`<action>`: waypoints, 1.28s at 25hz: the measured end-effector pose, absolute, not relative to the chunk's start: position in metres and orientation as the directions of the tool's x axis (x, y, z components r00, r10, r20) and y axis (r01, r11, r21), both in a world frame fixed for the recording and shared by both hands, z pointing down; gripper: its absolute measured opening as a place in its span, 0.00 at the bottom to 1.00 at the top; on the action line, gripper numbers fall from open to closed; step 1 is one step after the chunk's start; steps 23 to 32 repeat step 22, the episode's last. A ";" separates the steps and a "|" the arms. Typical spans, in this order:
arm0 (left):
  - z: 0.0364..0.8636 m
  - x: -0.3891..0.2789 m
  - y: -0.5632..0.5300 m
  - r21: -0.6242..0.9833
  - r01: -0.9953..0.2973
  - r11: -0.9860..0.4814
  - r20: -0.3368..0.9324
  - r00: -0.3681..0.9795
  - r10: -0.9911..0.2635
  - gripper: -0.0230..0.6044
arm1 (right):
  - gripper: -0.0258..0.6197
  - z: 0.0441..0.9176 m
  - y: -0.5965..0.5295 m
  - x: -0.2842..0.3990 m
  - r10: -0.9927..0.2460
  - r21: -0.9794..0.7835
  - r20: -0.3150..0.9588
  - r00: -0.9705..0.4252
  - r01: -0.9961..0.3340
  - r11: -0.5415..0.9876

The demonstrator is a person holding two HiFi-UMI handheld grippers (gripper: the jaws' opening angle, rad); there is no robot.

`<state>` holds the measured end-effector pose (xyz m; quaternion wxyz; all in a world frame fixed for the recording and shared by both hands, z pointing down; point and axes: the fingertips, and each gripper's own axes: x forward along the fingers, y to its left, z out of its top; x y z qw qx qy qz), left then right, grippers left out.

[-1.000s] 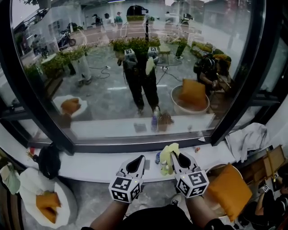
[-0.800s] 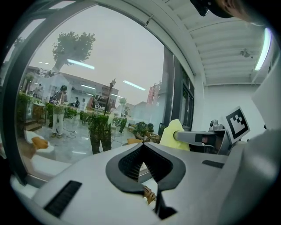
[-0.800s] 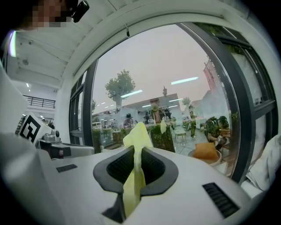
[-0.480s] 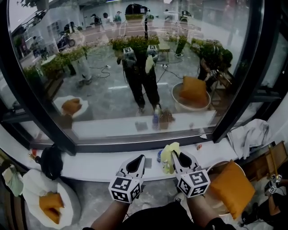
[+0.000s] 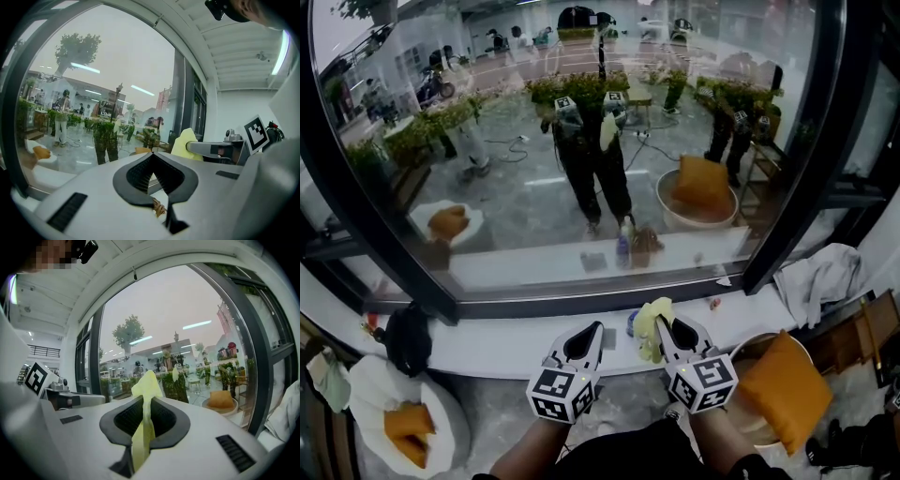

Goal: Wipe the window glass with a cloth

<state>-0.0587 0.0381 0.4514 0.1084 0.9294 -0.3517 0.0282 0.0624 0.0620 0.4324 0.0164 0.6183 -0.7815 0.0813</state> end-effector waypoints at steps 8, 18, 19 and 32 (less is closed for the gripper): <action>0.454 -0.051 0.040 0.160 -0.654 -0.739 0.141 0.757 -0.639 0.05 | 0.12 0.431 0.065 0.069 -0.966 -0.115 0.119 -0.228 -0.970 0.215; 0.450 -0.042 0.042 0.161 -0.648 -0.745 0.137 0.762 -0.633 0.05 | 0.12 0.430 0.068 0.076 -0.967 -0.119 0.116 -0.226 -0.970 0.213; 0.450 -0.041 0.042 0.157 -0.646 -0.747 0.138 0.763 -0.632 0.05 | 0.12 0.429 0.068 0.076 -0.967 -0.118 0.115 -0.227 -0.970 0.213; 0.451 -0.037 0.043 0.147 -0.640 -0.755 0.145 0.768 -0.623 0.05 | 0.12 0.429 0.067 0.078 -0.967 -0.117 0.112 -0.228 -0.970 0.215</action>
